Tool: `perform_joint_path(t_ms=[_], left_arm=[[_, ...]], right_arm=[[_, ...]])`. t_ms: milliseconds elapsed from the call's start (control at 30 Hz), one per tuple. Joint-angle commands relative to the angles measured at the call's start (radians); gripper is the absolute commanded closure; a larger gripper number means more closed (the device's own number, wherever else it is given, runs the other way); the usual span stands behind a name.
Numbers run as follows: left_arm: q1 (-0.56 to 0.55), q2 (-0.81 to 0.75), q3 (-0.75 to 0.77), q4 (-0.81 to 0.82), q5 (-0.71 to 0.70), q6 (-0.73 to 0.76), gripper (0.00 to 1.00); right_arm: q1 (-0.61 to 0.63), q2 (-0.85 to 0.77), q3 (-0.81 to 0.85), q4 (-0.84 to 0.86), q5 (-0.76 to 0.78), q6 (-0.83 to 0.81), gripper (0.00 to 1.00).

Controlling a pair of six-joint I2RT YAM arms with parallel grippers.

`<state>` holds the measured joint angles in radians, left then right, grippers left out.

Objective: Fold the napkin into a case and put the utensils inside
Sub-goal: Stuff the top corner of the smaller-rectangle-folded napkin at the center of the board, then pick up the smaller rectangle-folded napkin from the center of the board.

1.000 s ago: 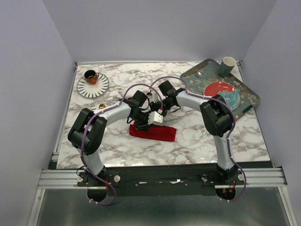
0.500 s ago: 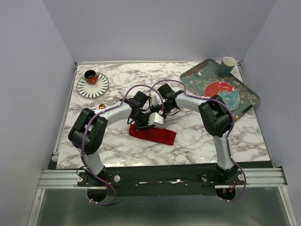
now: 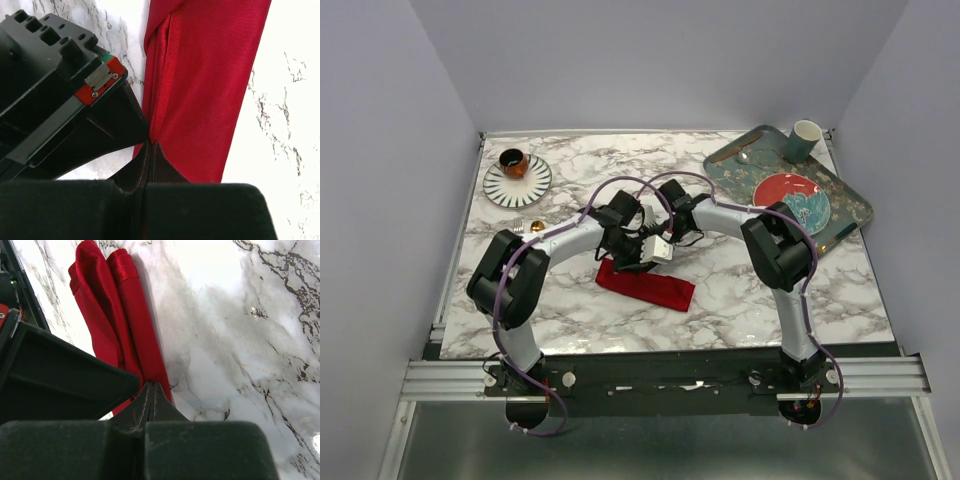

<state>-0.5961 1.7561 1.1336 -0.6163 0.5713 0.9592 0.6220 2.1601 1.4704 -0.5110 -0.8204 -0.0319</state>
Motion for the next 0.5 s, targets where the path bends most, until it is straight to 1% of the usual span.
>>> perform_joint_path(t_ms=[0,100,167,233,433,467], left_arm=[[-0.008,0.029,0.022,0.009,-0.045,-0.01,1.0],[-0.008,0.039,0.014,0.018,-0.062,-0.019,1.0],[-0.01,0.04,0.008,0.021,-0.065,-0.02,1.0],[-0.014,0.042,0.005,0.023,-0.07,-0.016,1.0],[-0.018,0.036,-0.006,0.023,-0.071,-0.011,1.0],[-0.018,0.036,-0.008,0.024,-0.07,-0.01,1.0]], right_arm=[[0.01,-0.002,-0.012,-0.017,-0.031,-0.013,0.99],[0.008,0.0,-0.005,-0.024,-0.033,-0.013,0.99],[0.008,0.003,0.008,-0.04,-0.014,-0.013,0.96],[-0.002,0.007,0.024,-0.052,-0.008,-0.011,0.89],[-0.054,-0.002,0.076,-0.142,-0.022,-0.023,0.77],[-0.059,-0.014,0.074,-0.164,-0.02,-0.029,0.72]])
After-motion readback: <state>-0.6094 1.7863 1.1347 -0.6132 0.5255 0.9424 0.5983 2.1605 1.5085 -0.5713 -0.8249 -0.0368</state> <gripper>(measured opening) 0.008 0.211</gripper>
